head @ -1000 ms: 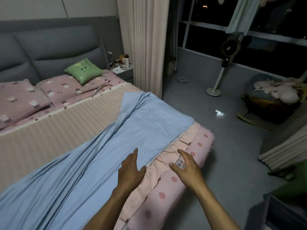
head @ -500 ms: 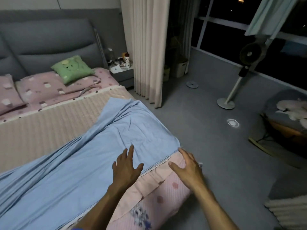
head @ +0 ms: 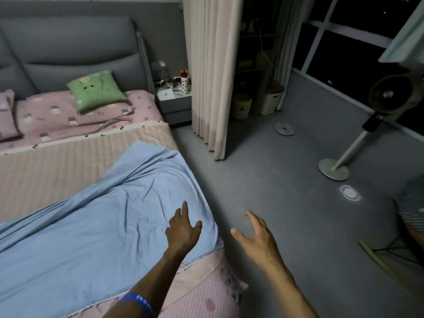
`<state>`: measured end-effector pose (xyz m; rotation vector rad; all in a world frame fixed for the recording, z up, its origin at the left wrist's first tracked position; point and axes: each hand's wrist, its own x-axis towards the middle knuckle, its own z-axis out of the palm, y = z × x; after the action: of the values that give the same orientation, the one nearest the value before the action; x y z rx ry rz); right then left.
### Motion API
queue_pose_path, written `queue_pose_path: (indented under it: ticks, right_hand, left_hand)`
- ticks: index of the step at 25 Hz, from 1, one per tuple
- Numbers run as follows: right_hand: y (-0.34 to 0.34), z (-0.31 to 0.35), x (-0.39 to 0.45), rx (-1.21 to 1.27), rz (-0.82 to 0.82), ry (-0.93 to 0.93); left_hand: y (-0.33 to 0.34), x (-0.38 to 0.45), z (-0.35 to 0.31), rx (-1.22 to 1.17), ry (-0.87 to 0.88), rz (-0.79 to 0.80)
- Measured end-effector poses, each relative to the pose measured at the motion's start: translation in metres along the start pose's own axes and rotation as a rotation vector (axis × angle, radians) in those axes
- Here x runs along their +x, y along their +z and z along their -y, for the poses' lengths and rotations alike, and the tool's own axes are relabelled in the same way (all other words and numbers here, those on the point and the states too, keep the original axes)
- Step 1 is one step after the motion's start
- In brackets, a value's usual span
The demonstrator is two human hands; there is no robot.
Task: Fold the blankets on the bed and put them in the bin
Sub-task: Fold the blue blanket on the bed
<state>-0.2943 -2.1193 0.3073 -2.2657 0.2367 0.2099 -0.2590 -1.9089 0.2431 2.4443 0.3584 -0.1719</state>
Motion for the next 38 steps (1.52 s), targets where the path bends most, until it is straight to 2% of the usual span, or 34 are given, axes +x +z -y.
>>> queue_pose_path:
  ticks: [4,8,11,16,22,25,28,32,34,38]
  right_hand:
    - [-0.070,-0.060,0.096,-0.079,0.108,-0.104]
    - [-0.109,-0.082,0.187,-0.127,0.232,-0.184]
    - [-0.110,-0.067,0.256,-0.071,0.322,-0.252]
    - [-0.076,-0.024,0.359,-0.118,0.462,-0.331]
    - [-0.039,0.055,0.485,-0.206,0.575,-0.482]
    - [-0.004,0.106,0.548,-0.247,0.646,-0.571]
    - [0.049,0.160,0.630,-0.364,0.726,-0.722]
    - [0.127,0.230,0.688,-0.473,0.791,-0.983]
    - [0.170,0.264,0.707,-0.519,0.882,-1.020]
    - [0.276,0.323,0.739,-0.679,0.996,-1.112]
  left_hand:
    - [0.062,0.052,-0.092,-0.017,-0.057,-0.080]
    - [0.103,0.072,-0.126,0.002,-0.212,-0.116]
    - [0.106,0.096,-0.142,-0.006,-0.313,-0.195]
    - [0.095,0.172,-0.137,-0.081,-0.456,-0.329]
    - [0.042,0.288,-0.137,-0.070,-0.539,-0.444]
    - [0.017,0.345,-0.130,-0.213,-0.528,-0.538]
    - [0.002,0.416,-0.114,-0.253,-0.621,-0.608]
    - [-0.018,0.479,-0.076,-0.168,-0.774,-0.574]
    - [-0.033,0.507,-0.052,-0.176,-0.888,-0.579]
    - [-0.054,0.569,0.019,-0.252,-0.980,-0.565]
